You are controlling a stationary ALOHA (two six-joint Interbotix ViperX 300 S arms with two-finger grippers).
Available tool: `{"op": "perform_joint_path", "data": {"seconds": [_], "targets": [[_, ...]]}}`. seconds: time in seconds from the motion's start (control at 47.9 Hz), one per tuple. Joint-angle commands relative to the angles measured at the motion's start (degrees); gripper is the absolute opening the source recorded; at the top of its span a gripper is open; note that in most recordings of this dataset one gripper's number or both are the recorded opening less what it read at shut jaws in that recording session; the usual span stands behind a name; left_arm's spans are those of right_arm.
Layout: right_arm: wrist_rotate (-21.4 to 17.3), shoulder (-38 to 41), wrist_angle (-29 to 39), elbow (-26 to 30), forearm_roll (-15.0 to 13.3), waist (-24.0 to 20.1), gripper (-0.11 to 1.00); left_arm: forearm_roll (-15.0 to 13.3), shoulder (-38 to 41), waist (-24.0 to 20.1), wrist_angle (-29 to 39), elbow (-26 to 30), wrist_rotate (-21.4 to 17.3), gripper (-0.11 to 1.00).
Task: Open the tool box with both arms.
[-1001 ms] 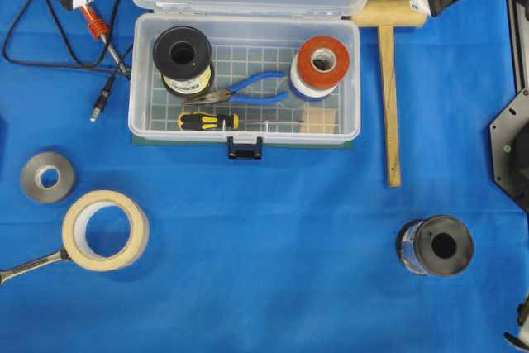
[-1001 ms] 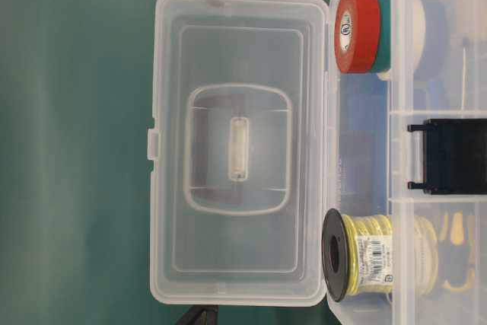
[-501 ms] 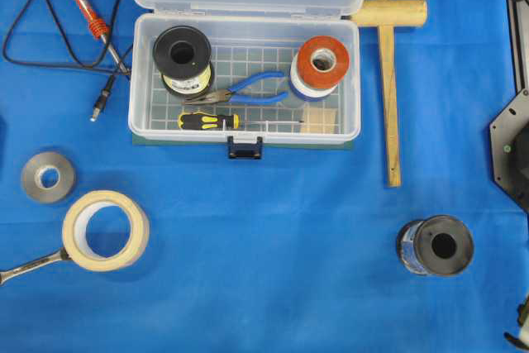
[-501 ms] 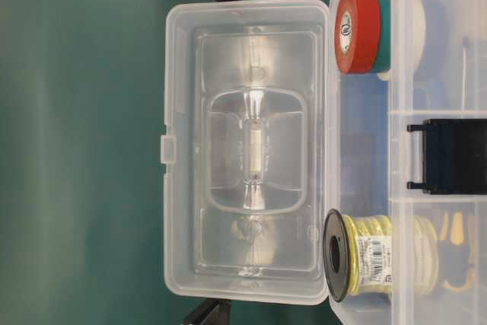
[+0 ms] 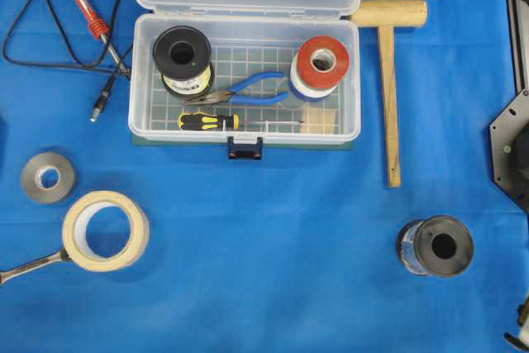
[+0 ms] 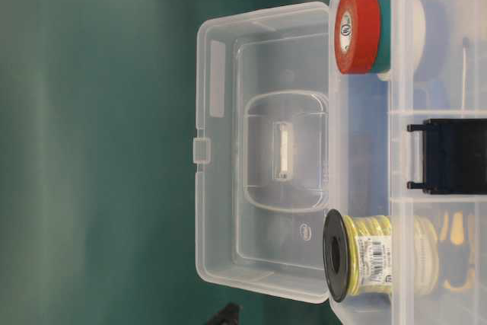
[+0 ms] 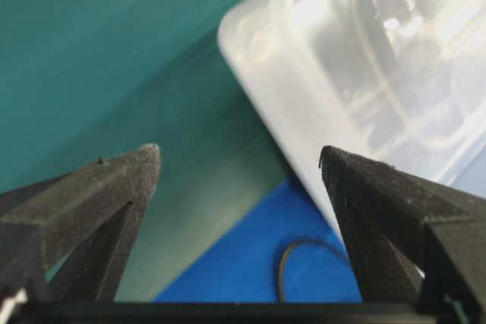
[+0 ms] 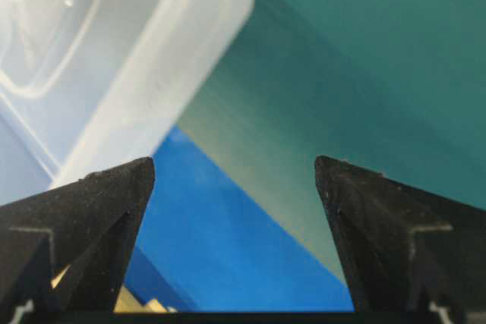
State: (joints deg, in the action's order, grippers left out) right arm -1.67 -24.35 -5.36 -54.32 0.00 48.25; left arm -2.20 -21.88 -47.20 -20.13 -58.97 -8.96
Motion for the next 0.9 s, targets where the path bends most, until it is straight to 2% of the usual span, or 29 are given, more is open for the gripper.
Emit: {"op": "perform_joint_path", "data": {"seconds": [0.0,0.25,0.522,0.689,0.876], "targets": [[-0.09,-2.99,0.7,-0.7,-0.09,0.88,0.85,0.09,-2.55,-0.97,0.09,-0.53,0.09,0.91],[-0.09,-8.61,3.34,-3.52,-0.09,1.85,0.85,0.09,-6.68,-1.93,0.26,-3.6,0.09,0.91],[-0.7,-9.32,3.78,-3.87,0.26,1.23,0.85,0.09,-7.21,-0.88,0.88,-3.96,0.88,0.91],[-0.79,-10.02,5.36,-4.22,0.7,-3.25,0.85,0.09,-8.88,3.25,3.25,-5.1,1.49,0.91],[-0.97,-12.57,7.91,-5.36,1.32,-13.1,0.85,0.09,-12.48,11.34,7.29,-7.03,1.49,0.91]]}}
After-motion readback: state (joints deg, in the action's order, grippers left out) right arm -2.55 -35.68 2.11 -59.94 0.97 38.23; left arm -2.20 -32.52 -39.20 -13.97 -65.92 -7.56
